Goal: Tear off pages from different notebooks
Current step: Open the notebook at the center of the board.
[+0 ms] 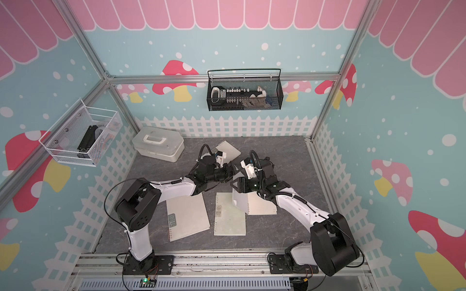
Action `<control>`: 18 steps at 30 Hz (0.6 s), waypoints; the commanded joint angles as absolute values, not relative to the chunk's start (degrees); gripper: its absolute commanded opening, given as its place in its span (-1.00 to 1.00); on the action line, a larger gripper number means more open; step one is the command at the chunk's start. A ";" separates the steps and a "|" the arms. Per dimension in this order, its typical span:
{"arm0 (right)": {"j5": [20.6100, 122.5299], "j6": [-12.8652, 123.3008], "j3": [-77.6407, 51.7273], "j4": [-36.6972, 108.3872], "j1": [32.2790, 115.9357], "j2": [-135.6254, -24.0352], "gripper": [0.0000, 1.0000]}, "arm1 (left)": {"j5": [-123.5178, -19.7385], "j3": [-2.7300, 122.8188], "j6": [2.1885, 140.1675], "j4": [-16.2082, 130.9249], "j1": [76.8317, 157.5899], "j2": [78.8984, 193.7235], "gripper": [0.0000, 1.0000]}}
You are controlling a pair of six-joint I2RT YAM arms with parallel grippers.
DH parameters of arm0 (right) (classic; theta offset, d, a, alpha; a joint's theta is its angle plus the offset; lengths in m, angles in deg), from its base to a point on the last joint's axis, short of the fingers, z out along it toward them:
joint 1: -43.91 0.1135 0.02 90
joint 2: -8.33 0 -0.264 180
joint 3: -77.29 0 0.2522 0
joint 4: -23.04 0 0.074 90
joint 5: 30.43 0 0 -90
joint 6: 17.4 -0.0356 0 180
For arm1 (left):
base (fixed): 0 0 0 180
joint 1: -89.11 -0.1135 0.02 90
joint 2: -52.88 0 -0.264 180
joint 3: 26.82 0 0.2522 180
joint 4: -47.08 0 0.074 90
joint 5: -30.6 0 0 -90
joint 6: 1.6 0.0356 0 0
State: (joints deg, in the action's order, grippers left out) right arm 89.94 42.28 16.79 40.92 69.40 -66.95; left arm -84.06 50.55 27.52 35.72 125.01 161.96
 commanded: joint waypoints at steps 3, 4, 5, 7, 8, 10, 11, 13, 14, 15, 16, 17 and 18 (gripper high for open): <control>78.35 44.72 19.34 51.07 66.02 -57.22 0.40 | -82.92 48.51 29.21 39.20 123.47 161.53 0.53; 76.39 44.82 19.71 53.03 64.25 -56.28 0.41 | -82.85 48.55 29.54 40.28 123.26 161.58 0.50; 73.70 44.96 19.92 55.18 62.17 -55.85 0.41 | -82.78 48.63 30.10 41.32 123.05 161.68 0.45; 69.33 46.07 19.18 58.67 58.49 -57.19 0.42 | -82.39 48.91 31.09 43.48 122.86 161.57 0.37; 67.03 46.97 18.08 60.68 57.21 -59.07 0.43 | -82.00 49.19 31.83 44.95 122.70 161.44 0.33; 64.44 48.54 15.56 62.98 55.50 -64.40 0.45 | -81.32 49.75 33.53 48.10 122.44 161.00 0.26; 64.35 49.31 13.88 64.01 54.66 -67.71 0.45 | -80.75 50.08 34.25 49.93 122.29 160.75 0.23; 65.25 50.47 11.70 64.15 53.37 -72.89 0.45 | -80.24 50.64 35.48 52.63 122.08 160.33 0.23; 65.04 50.67 10.63 64.00 52.95 -75.37 0.45 | -79.84 50.95 36.19 54.04 121.99 160.13 0.23; 65.71 51.03 9.71 63.75 52.51 -77.52 0.44 | -79.28 51.38 36.81 55.53 121.94 160.02 0.22; 66.44 51.35 9.00 63.40 52.23 -79.01 0.43 | -78.95 51.75 37.39 56.63 121.85 159.94 0.22; 67.68 51.66 8.34 62.82 52.04 -80.60 0.41 | -78.72 52.14 37.96 57.71 121.85 159.85 0.22; 68.60 51.73 7.99 61.97 51.92 -81.60 0.39 | -78.73 52.40 38.36 58.26 121.77 159.93 0.21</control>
State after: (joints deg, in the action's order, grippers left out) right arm 67.76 49.79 10.21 60.92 52.40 -79.65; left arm -80.52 50.18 35.38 53.25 122.24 161.96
